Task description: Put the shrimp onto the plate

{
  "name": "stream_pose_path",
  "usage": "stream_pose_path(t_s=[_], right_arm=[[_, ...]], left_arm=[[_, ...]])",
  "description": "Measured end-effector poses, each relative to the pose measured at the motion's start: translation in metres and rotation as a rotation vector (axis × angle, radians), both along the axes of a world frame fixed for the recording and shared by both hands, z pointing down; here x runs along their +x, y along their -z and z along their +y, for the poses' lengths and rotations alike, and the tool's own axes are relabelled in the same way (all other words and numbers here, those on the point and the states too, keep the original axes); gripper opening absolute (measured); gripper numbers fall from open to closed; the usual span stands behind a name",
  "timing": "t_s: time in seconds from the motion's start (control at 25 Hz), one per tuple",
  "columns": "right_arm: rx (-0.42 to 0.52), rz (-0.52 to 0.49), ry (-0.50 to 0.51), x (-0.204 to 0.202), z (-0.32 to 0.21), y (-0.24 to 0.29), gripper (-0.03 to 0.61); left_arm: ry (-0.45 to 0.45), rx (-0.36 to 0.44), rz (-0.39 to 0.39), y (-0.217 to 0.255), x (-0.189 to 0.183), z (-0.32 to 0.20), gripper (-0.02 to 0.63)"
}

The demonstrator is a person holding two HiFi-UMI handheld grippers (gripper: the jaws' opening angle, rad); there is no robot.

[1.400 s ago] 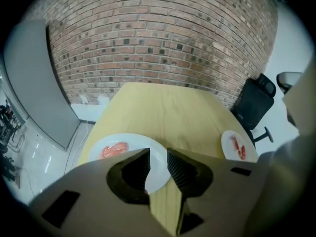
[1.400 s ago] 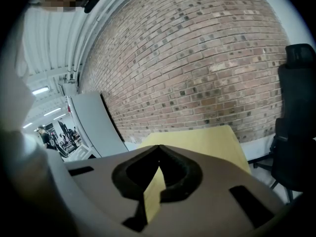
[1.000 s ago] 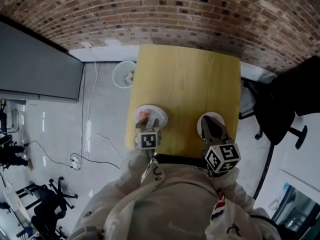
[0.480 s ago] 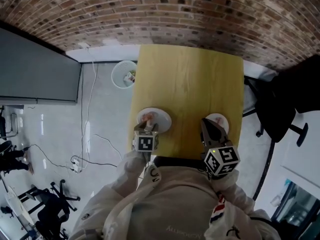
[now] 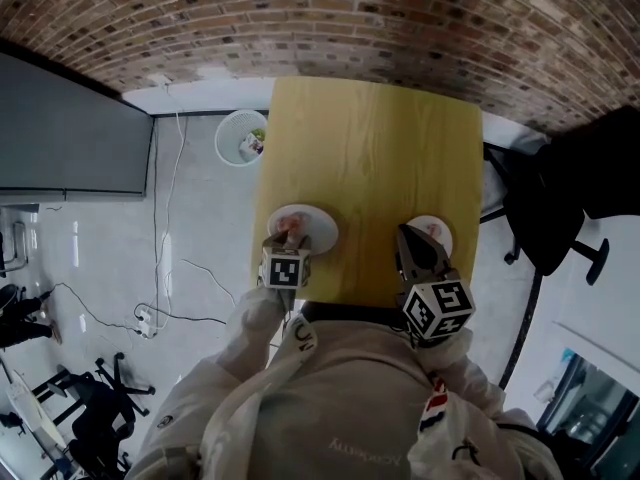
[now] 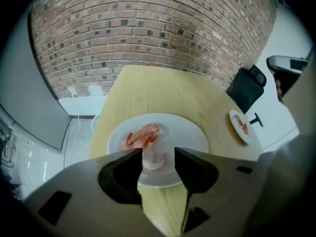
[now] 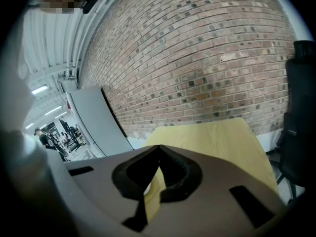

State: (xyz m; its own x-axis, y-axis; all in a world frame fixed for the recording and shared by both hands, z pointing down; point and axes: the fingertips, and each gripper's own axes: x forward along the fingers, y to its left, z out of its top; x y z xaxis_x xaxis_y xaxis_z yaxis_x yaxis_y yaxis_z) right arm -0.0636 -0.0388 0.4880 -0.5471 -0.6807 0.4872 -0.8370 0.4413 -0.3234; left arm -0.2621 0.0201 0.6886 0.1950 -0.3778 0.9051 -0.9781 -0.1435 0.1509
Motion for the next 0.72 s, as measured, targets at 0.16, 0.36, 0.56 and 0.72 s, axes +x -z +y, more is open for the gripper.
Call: stream_pose_path(t_s=[0.16, 0.36, 0.56, 0.72], right_arm=[[0.002, 0.003, -0.002, 0.0001, -0.0008, -0.0008, 0.025], [-0.004, 0.003, -0.006, 0.0030, -0.0011, -0.0028, 0.025], [-0.004, 0.003, -0.011, 0.0066, -0.0022, -0.0027, 0.025], [-0.007, 0.001, -0.011, 0.0059, -0.0030, -0.0035, 0.025]], left_arm=[[-0.004, 0.008, 0.005, -0.0025, -0.0011, -0.0034, 0.189], [-0.010, -0.011, 0.000, -0.0050, -0.0009, -0.0017, 0.189], [-0.006, -0.037, 0.015, -0.0049, 0.0015, 0.0034, 0.189], [-0.015, -0.052, 0.004, -0.0086, -0.0014, 0.0065, 0.189]])
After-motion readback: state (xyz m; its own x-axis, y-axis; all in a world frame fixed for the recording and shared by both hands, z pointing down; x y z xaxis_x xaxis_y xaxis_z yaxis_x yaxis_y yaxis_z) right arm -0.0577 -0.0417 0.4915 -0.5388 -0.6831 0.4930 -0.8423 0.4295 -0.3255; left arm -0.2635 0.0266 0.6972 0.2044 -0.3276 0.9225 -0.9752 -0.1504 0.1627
